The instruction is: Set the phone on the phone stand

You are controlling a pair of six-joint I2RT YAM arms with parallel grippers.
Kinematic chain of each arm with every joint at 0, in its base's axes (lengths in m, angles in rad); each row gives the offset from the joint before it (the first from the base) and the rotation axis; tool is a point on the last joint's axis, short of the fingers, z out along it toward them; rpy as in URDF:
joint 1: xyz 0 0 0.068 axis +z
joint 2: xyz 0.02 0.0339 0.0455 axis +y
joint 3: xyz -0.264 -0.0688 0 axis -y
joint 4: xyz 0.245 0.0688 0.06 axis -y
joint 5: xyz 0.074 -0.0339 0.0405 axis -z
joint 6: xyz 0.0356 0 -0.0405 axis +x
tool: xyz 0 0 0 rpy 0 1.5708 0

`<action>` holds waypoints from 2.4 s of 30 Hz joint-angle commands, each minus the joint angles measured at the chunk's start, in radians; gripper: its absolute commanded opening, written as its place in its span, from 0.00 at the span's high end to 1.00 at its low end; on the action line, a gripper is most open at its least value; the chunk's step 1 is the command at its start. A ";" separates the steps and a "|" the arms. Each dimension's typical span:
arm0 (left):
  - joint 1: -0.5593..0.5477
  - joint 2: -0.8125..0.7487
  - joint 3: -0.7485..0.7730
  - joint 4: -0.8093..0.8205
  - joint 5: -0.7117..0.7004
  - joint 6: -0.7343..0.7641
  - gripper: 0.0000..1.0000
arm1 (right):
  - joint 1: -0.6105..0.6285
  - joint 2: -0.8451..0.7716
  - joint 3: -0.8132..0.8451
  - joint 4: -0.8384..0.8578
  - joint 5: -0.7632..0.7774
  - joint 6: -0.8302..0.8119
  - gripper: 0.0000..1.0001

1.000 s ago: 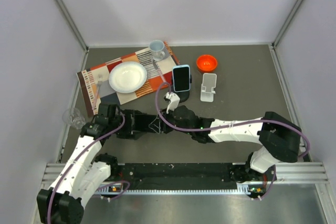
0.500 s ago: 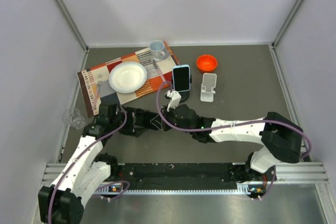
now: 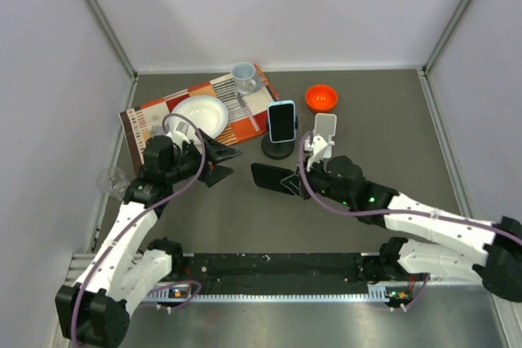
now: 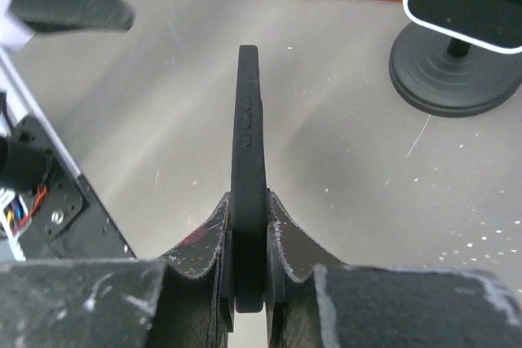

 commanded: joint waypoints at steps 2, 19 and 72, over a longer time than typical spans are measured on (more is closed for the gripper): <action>-0.054 0.078 0.112 0.188 0.172 0.400 0.10 | -0.039 -0.229 0.031 -0.164 -0.237 -0.243 1.00; -0.349 0.191 0.314 -0.118 0.562 1.225 0.21 | -0.050 -0.185 0.298 -0.564 -0.725 -0.398 1.00; -0.576 0.066 0.222 0.209 0.113 1.169 1.00 | -0.064 -0.237 0.294 -0.373 -0.295 -0.083 0.17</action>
